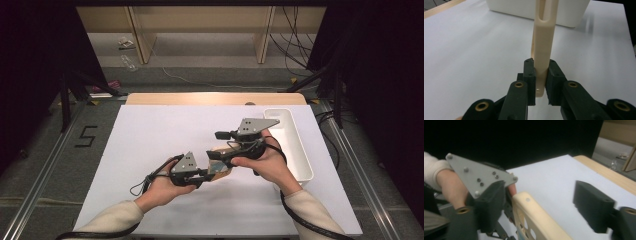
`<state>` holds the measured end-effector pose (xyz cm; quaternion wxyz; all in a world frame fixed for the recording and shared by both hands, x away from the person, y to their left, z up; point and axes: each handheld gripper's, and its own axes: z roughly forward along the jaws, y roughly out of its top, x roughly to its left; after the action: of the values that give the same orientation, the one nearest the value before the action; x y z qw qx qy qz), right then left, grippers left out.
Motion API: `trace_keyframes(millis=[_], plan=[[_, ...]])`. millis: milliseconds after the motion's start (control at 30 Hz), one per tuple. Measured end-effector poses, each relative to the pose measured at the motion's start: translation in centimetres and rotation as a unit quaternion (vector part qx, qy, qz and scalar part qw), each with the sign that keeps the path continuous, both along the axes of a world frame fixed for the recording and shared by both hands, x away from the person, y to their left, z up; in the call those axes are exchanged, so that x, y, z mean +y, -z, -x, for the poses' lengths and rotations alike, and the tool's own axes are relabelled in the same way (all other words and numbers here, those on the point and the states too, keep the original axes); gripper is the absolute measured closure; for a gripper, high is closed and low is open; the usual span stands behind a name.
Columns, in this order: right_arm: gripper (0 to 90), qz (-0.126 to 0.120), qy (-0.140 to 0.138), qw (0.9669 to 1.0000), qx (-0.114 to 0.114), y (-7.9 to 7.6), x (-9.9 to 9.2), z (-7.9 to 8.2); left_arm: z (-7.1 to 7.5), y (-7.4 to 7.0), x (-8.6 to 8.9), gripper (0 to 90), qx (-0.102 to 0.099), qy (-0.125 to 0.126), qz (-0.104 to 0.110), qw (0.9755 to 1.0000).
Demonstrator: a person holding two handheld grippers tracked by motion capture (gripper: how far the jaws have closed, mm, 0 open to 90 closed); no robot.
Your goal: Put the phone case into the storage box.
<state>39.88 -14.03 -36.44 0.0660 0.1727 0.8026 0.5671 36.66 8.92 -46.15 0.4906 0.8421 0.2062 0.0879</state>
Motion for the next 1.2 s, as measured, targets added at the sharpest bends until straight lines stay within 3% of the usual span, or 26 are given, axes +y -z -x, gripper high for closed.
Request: trace_keyframes(millis=[67, 300, 467, 800, 1200], plan=[[13.7, -0.004, 0.018, 0.9998, -0.007, 0.0, -0.1, -0.1, -0.1, 0.0, 0.1, 79.6, 0.001, -0.007, 0.000, 1.0000], [5.5, -0.033, 0.054, 0.9980, 0.003, 0.4, -0.8, -0.6, -0.3, -0.1, 0.3, 79.6, 0.005, -0.025, 0.003, 0.9997], [0.3, -0.040, 0.074, 0.9964, 0.005, 0.6, -1.0, -0.6, -0.4, -0.4, 0.5, 79.6, 0.011, -0.040, 0.009, 0.9991], [0.2, -0.049, 0.115, 0.9921, 0.002, 1.3, -1.0, -0.5, -0.7, -0.7, 0.8, 79.5, 0.021, -0.071, 0.017, 0.9971], [0.2, -0.064, 0.157, 0.9854, -0.008, 1.4, -1.3, -0.5, -1.5, -1.0, -0.1, 79.5, 0.027, -0.095, 0.024, 0.9948]])
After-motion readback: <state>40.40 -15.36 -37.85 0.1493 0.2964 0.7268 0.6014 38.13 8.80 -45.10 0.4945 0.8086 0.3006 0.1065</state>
